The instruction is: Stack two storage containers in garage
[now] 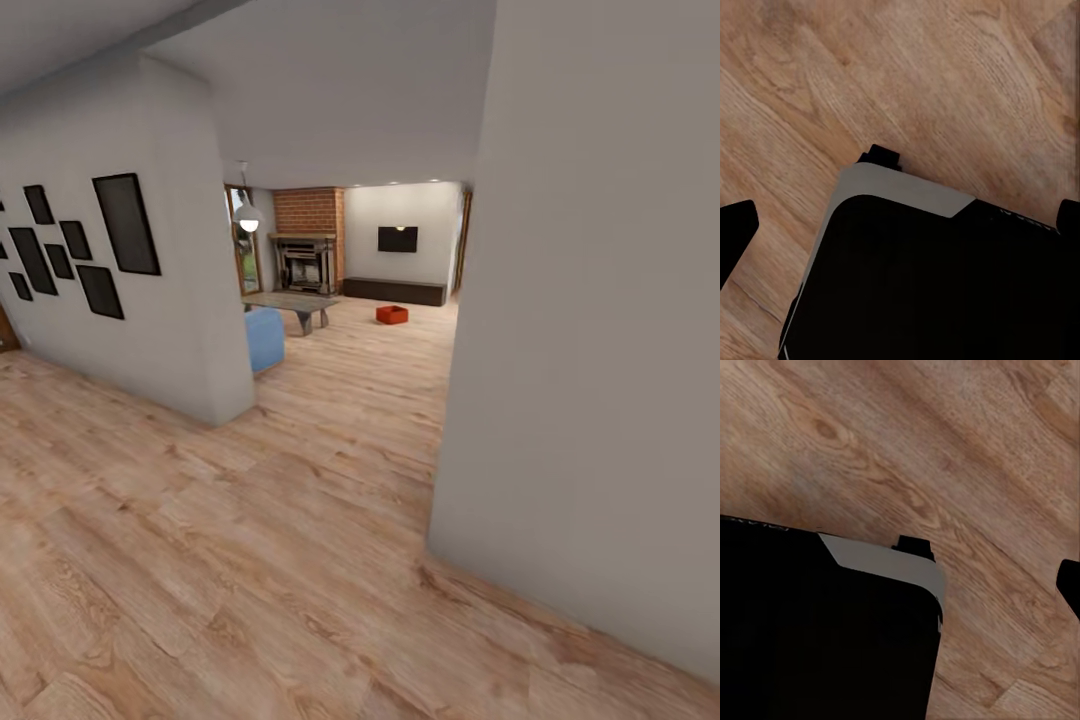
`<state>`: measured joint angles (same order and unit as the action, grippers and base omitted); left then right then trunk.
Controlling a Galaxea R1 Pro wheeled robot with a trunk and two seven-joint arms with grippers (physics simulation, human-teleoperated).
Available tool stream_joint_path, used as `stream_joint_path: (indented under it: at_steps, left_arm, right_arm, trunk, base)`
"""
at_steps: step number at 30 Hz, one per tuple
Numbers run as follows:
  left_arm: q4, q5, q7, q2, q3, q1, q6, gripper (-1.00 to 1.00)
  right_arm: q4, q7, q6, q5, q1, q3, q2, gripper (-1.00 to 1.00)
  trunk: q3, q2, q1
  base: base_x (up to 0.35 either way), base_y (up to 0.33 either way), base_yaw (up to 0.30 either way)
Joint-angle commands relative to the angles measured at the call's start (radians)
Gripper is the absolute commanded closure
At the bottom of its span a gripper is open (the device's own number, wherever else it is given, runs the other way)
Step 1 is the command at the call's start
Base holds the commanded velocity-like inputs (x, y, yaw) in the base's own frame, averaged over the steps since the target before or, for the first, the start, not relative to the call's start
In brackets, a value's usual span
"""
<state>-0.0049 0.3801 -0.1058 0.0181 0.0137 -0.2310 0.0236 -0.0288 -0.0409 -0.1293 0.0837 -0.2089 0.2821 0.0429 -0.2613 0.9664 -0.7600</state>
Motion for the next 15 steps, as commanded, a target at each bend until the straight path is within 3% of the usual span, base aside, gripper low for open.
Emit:
stream_joint_path:
  at_steps: [1,15]
  left_arm:
    - [0.000,0.005,-0.003,0.000,0.002,-0.001,0.002,-1.00]
    - [0.000,0.005,-0.003,0.000,0.002,-0.001,0.002,-1.00]
  right_arm:
    - [-0.003,-0.002,-0.007,0.008,-0.001,0.008,-0.001,-1.00]
    - [-0.003,-0.006,-0.006,0.009,-0.001,0.008,-0.004,-1.00]
  trunk:
    - [-0.001,0.001,-0.001]
    - [-0.001,0.001,-0.001]
  base:
    - [0.322,0.000,0.156]
    - [0.322,0.000,0.287]
